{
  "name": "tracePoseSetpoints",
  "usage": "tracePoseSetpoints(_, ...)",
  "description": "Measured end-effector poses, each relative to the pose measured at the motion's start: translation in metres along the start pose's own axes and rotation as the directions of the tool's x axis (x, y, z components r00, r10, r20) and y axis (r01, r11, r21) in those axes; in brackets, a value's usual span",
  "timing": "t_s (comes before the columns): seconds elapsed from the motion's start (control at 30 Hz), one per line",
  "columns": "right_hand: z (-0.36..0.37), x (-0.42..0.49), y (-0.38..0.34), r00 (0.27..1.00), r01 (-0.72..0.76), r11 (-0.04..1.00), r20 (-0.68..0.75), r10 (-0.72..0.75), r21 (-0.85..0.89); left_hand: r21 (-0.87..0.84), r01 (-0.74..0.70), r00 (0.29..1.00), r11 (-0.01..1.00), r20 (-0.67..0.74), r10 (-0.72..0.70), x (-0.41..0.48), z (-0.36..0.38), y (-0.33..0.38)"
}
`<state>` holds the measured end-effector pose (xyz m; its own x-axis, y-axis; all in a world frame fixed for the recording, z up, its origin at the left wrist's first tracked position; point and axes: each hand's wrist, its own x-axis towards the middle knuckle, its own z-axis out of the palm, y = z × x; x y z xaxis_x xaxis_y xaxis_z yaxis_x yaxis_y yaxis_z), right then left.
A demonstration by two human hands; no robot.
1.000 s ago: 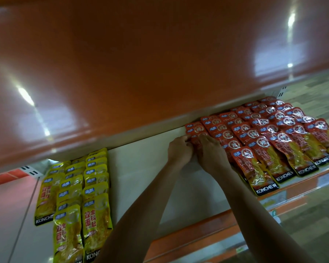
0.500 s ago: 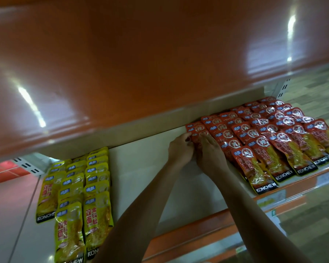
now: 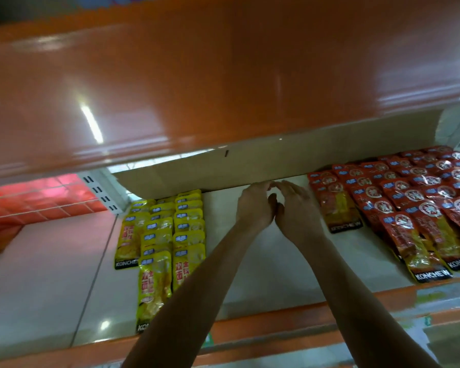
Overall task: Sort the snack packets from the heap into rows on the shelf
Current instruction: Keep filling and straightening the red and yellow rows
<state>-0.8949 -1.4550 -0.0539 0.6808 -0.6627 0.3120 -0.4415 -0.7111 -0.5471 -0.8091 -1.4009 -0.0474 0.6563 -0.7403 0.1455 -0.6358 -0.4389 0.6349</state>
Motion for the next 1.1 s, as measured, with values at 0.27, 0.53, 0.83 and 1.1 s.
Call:
tracePoseSetpoints(0.27, 0.070, -0.011, -0.123, 0.977, 0.164, 0.987, 0.142, -0.162, -0.001, 0.302, 0.054, 0.991, 0.952, -0.134, -0.014, -0.046, -0.106, -0.105)
tracePoseSetpoints(0.53, 0.167, -0.050, -0.261, 0.932, 0.248, 0.968, 0.277, -0.232, -0.023, 0.384, 0.214, 0.942, 0.898, -0.326, -0.085, -0.117, -0.213, -0.236)
tracePoseSetpoints(0.83, 0.252, -0.107, -0.397, 0.852, 0.353, 0.930, 0.376, -0.365, 0.102, 0.340, 0.500, 0.824, 0.797, -0.469, -0.317, -0.195, -0.309, -0.353)
tracePoseSetpoints(1.1, 0.305, -0.137, -0.491, 0.757, 0.372, 0.903, 0.493, -0.430, 0.216, 0.233, 0.683, 0.651, 0.692, -0.624, -0.433, -0.253, -0.369, -0.426)
